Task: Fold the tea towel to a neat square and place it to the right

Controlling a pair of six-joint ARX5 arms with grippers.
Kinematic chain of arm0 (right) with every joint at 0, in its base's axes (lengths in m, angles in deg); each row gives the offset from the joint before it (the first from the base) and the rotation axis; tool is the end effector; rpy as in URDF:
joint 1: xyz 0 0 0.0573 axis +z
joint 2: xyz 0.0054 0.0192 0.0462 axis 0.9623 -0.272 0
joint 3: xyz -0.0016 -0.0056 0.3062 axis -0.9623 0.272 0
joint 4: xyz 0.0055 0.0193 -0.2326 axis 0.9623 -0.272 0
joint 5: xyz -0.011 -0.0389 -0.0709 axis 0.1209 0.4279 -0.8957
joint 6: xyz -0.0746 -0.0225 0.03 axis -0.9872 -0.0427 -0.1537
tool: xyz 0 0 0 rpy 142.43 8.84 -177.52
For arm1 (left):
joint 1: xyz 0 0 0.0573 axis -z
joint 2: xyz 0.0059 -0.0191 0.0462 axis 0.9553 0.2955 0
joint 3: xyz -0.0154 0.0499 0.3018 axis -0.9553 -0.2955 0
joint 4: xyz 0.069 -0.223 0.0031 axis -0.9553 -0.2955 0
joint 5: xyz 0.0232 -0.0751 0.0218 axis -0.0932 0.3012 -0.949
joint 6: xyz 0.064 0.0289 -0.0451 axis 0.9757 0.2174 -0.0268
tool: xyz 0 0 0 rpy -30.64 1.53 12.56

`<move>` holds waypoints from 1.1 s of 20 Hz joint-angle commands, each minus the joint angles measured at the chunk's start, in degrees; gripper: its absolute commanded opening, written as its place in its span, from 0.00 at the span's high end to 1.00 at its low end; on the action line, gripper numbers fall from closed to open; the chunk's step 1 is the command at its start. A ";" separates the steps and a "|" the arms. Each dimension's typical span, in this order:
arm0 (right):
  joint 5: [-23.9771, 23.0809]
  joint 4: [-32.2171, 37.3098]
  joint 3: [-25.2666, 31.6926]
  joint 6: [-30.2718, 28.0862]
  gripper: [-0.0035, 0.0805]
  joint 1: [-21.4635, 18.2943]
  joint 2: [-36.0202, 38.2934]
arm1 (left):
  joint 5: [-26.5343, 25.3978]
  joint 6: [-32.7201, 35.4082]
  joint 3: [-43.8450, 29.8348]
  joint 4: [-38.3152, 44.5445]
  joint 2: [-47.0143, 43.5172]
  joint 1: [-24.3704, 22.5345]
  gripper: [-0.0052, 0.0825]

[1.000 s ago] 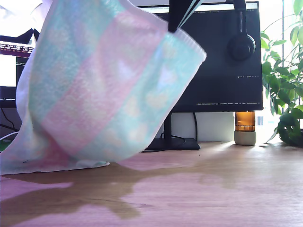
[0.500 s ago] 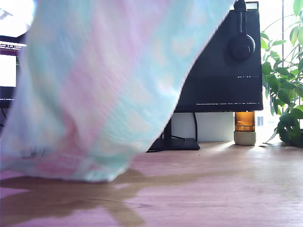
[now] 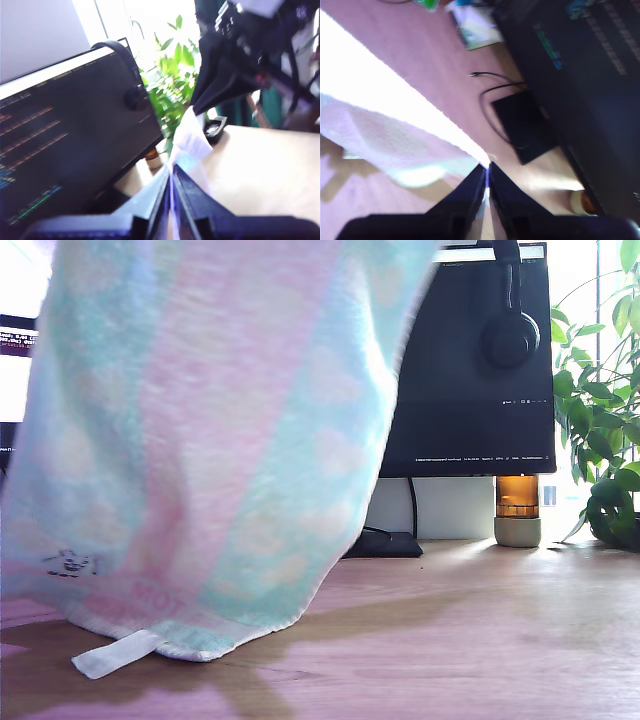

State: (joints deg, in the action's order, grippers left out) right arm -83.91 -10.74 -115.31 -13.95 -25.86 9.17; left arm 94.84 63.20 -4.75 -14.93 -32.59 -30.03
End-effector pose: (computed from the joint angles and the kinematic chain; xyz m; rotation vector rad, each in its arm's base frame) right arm 0.1788 0.1754 0.4662 -0.8016 0.4664 0.7121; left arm 0.1053 -0.1136 0.4283 0.2588 -0.0196 -0.9231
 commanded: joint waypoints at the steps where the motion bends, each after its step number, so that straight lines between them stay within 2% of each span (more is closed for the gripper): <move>1: -0.33 2.34 -0.31 -1.31 0.97 -0.13 -3.21 | -0.11 2.27 0.15 1.18 2.73 -1.81 0.96; 4: -1.95 7.58 -0.31 -4.61 0.97 -1.07 -6.34 | 1.20 5.14 0.15 3.98 6.64 -6.08 0.96; 12: -2.95 25.92 -0.66 -9.64 0.97 -6.97 -12.70 | 12.87 6.82 0.42 18.29 18.47 -19.65 0.96; 17: -3.43 34.12 -2.71 -12.57 0.97 -8.28 -14.71 | 17.09 6.78 5.73 23.69 24.24 -23.54 0.96; 22: -4.42 34.95 -10.12 -13.16 0.97 -8.35 -16.24 | 19.98 6.80 16.76 20.96 29.16 -24.30 0.96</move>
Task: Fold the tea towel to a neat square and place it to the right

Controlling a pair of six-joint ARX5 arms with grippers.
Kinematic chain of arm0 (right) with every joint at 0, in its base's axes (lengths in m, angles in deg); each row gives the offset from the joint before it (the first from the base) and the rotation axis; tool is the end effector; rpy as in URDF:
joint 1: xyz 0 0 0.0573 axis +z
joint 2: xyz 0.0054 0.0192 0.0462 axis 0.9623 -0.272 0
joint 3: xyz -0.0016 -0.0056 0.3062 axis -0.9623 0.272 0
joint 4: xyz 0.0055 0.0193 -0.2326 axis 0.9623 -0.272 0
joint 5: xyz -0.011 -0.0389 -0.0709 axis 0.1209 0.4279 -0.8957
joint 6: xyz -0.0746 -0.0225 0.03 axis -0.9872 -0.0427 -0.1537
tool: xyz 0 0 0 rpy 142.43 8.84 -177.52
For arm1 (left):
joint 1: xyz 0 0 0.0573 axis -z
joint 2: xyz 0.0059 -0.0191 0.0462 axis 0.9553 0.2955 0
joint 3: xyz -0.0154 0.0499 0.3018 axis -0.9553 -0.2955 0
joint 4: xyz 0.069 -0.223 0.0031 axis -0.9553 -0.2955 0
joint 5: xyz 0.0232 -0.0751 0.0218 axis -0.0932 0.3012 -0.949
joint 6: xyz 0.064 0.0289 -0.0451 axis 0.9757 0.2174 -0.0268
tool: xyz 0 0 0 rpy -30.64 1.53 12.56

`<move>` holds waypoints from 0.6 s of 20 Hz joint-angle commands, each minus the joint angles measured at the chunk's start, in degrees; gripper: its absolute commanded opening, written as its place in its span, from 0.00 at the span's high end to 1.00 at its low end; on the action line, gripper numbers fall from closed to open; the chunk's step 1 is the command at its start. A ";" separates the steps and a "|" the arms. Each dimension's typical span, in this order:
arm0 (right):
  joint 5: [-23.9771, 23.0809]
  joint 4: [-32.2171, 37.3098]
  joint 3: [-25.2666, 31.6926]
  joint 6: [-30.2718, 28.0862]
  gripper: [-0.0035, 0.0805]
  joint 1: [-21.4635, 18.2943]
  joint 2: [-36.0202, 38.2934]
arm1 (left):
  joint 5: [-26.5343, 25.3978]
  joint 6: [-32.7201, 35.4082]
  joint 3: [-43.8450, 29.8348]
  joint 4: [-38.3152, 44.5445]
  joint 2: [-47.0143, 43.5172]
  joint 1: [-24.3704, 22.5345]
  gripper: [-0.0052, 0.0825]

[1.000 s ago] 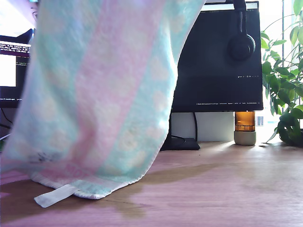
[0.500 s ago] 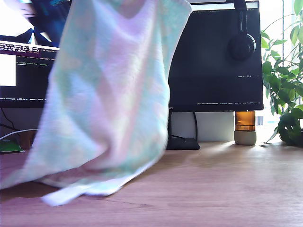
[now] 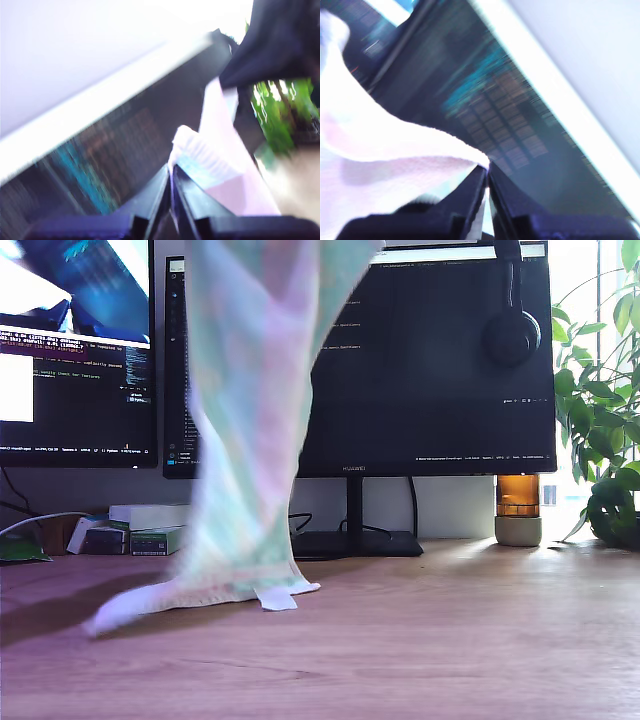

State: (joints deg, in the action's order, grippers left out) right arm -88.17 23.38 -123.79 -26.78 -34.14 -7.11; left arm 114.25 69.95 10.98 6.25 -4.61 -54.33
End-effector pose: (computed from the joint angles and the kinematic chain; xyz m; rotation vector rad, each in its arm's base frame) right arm 0.3060 0.2286 0.4990 -0.7924 0.0702 0.4358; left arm 0.2702 -0.1262 0.4736 0.3506 -0.2135 -0.8100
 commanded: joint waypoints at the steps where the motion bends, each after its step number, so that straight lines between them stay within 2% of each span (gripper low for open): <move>1: -0.15 0.83 -2.91 -1.33 0.97 -0.07 -0.04 | 1.07 0.07 2.82 -1.51 1.95 -0.11 0.96; 7: -0.20 0.59 -6.29 -4.17 0.97 -0.85 -0.07 | 3.74 0.22 6.38 -3.67 2.91 -1.84 0.96; 12: -0.20 -4.48 -6.29 -3.39 0.97 -0.83 -0.07 | 6.51 1.51 6.38 -8.87 2.91 -2.89 0.96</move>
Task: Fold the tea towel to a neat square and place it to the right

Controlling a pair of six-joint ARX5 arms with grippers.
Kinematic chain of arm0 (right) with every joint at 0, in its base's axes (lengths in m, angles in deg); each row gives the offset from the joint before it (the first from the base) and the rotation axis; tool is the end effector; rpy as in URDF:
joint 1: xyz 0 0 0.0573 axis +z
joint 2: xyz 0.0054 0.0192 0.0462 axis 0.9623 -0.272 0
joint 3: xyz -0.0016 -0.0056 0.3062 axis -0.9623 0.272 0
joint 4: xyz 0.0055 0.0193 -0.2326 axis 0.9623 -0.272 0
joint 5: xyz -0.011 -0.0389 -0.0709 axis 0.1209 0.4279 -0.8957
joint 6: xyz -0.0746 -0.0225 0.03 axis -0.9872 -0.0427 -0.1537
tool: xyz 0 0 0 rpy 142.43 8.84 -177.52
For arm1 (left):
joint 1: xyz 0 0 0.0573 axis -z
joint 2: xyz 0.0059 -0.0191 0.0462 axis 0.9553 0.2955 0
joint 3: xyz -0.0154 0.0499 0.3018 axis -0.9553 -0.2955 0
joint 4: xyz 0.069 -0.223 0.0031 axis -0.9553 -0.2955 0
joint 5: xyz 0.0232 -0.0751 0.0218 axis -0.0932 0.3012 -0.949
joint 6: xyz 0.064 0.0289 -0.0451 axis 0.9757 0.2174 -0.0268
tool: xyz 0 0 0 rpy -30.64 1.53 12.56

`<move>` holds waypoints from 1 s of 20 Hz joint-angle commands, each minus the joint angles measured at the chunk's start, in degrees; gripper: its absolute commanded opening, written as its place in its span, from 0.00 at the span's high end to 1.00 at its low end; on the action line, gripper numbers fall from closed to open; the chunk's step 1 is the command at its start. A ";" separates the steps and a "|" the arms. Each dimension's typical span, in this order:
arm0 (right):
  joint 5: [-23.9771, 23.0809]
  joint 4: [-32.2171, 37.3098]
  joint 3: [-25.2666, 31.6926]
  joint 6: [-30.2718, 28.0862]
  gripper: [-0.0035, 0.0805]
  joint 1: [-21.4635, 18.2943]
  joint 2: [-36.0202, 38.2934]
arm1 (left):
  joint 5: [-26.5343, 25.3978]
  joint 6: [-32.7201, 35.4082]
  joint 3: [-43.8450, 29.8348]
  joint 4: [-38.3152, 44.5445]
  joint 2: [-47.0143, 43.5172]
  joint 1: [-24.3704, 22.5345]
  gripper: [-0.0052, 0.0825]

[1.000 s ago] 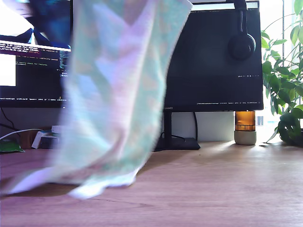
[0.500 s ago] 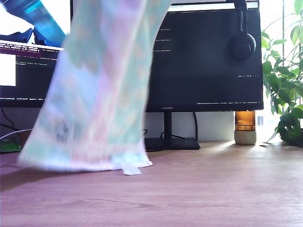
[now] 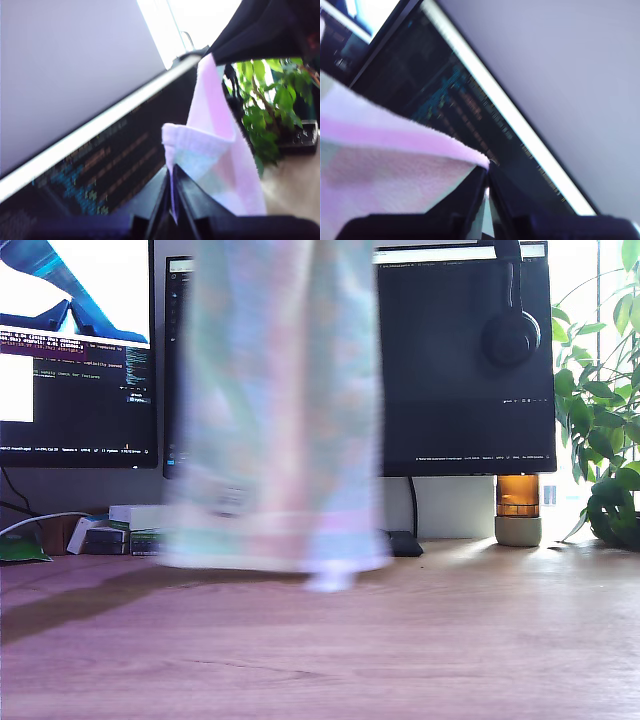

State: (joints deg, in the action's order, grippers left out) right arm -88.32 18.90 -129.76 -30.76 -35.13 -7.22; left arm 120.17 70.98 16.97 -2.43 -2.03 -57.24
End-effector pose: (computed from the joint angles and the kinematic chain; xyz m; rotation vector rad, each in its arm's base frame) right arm 0.3005 0.2154 0.5218 -0.8489 0.0430 0.4133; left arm 0.2799 -0.1197 0.4782 0.3533 -0.1380 -0.8782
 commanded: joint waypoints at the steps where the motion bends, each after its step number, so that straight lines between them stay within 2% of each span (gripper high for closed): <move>1: 0.00 -1.79 -0.33 1.88 0.97 0.15 0.04 | 1.77 0.48 0.39 -2.03 0.33 0.02 0.96; 3: 0.20 -3.45 -0.33 2.38 0.97 0.15 0.04 | 2.91 0.85 0.39 -3.43 0.33 0.02 0.96; 11: 0.42 -1.25 -0.33 1.27 0.97 0.22 0.04 | 2.34 1.33 0.39 -1.14 0.26 0.02 0.96; 15: 1.55 6.01 -0.33 -0.42 0.97 -0.57 -1.86 | -0.20 3.96 0.39 2.75 2.10 -0.55 0.96; 20: 1.86 15.02 -0.33 -1.90 0.97 -1.77 -6.88 | -0.17 3.96 0.48 9.99 5.55 -4.02 0.96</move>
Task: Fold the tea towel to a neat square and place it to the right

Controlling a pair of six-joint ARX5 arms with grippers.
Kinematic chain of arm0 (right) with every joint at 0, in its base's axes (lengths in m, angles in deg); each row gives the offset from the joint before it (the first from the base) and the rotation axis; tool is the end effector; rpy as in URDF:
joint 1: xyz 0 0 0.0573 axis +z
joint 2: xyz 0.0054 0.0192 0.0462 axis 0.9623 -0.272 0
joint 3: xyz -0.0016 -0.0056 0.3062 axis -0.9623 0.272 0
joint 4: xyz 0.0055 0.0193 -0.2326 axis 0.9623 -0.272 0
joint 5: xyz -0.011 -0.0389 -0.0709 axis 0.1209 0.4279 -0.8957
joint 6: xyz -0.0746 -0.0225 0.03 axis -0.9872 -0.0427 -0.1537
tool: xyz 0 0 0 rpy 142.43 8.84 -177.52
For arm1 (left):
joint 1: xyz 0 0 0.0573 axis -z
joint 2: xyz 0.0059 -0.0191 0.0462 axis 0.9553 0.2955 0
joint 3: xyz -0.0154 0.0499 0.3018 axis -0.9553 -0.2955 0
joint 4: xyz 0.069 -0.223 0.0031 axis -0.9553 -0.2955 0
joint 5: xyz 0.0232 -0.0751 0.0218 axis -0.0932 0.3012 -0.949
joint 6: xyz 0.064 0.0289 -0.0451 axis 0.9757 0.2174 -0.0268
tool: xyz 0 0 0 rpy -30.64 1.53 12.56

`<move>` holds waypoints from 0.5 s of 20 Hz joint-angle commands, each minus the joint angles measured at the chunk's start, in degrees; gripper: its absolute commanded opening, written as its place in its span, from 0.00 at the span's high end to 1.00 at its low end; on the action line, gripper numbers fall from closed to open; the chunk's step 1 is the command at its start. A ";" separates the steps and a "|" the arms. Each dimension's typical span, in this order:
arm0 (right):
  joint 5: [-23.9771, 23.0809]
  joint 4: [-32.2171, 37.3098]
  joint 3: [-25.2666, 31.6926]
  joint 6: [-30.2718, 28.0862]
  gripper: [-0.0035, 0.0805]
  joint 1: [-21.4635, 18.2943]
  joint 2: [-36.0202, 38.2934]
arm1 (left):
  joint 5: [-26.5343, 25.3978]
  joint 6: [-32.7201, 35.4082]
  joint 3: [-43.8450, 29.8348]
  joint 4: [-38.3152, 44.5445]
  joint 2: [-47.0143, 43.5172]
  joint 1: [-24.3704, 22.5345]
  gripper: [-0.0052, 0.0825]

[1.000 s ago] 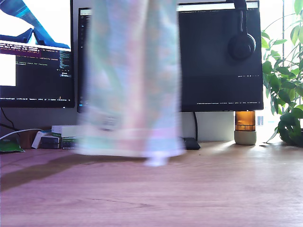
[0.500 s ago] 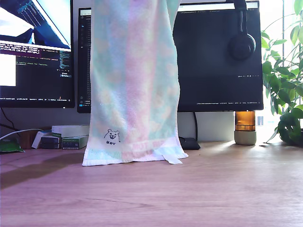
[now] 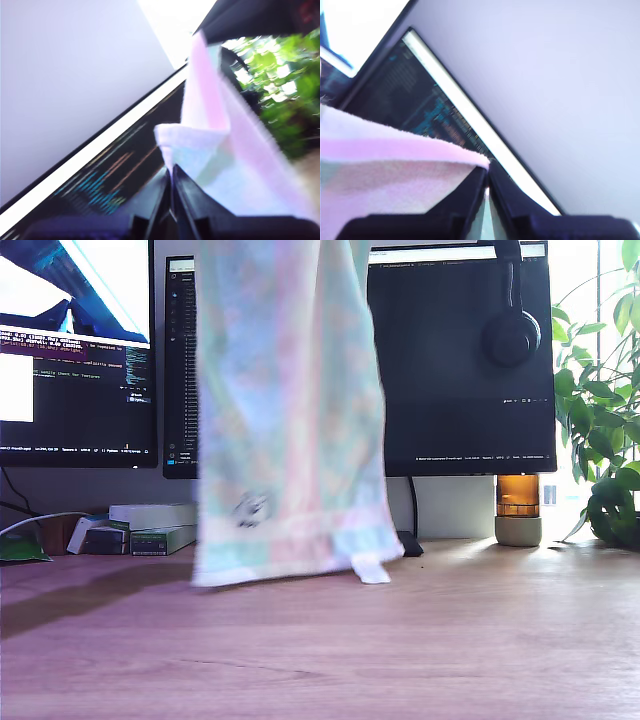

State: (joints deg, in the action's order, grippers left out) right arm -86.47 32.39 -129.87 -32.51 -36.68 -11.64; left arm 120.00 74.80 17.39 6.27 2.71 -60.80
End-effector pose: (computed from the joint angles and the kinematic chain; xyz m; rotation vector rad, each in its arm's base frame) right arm 0.3343 0.2314 0.5253 -0.8020 -0.0992 0.3635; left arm 0.3165 -0.1082 0.4751 0.4344 -0.2291 -0.7941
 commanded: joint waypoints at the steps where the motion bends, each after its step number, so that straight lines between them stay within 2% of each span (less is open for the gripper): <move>1: 0.04 3.45 -0.22 -0.46 0.97 -0.22 -3.37 | 0.00 0.13 0.28 2.80 1.25 -0.76 0.96; 8: 0.26 13.51 -0.31 -1.81 0.97 -0.24 -5.57 | 0.81 0.07 4.70 5.31 3.78 -4.24 0.96; 10: 0.22 12.79 -1.60 -1.79 0.97 -0.61 -5.57 | 1.66 -1.14 6.29 5.03 3.78 -4.76 0.96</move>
State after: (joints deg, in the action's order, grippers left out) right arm -86.23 44.87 -130.04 -34.06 -37.07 -18.22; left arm 121.27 74.32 23.00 10.88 6.21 -65.28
